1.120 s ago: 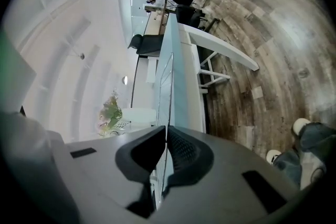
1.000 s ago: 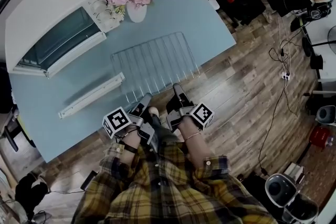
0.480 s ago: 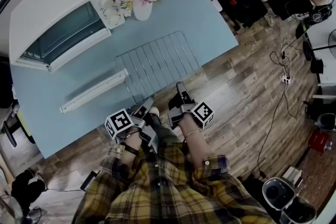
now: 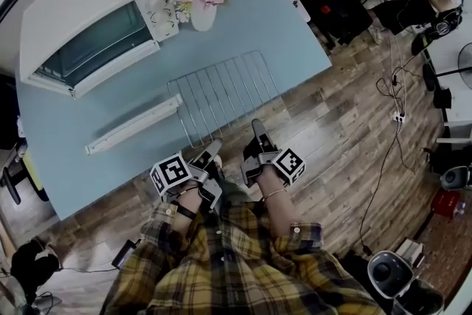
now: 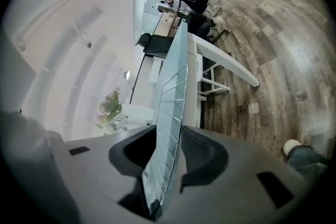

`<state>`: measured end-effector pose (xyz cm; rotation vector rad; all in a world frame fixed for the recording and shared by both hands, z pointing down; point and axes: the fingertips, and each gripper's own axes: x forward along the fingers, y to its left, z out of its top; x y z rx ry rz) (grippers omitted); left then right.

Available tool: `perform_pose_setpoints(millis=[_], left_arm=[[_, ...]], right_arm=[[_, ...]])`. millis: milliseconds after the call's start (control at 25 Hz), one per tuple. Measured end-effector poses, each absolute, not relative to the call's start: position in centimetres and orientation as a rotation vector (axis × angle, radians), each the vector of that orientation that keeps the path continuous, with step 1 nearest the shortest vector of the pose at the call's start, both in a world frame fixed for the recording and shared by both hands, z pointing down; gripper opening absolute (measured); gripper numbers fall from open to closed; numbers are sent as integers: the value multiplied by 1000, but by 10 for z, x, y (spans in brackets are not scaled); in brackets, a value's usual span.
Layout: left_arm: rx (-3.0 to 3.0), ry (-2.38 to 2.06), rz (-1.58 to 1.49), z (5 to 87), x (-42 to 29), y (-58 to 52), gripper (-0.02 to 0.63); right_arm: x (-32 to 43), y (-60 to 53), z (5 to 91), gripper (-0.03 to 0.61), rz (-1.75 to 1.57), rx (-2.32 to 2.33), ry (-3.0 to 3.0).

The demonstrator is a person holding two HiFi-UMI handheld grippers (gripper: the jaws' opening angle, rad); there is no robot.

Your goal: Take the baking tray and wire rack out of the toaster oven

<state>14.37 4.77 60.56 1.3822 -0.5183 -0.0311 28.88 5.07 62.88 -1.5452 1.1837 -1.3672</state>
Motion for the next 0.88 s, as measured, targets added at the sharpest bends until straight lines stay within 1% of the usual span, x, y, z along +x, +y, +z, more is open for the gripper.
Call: perform_pose_setpoints(millis=[120, 160, 320, 440, 600, 720, 880], left_arm=[[1416, -504, -44, 594, 144, 47, 189], [1422, -501, -51, 591, 144, 47, 189], [1448, -497, -103, 572, 140, 42, 189], [1511, -495, -150, 549, 140, 30, 189], [1589, -515, -254, 515, 133, 10, 187], [1617, -525, -380, 484, 118, -9, 187], [1621, -566, -543, 449, 82, -34, 187]], right_arm=[[287, 54, 628, 137, -1389, -1536, 1213], [286, 55, 629, 150, -1406, -1551, 1217], [289, 72, 625, 172, -1414, -1673, 1246], [297, 70, 594, 172, -1301, -1777, 1407], [298, 46, 546, 172, -1165, -1712, 1540], [282, 23, 512, 172, -1103, -1626, 1618], [242, -12, 469, 172, -1059, -1445, 1726]])
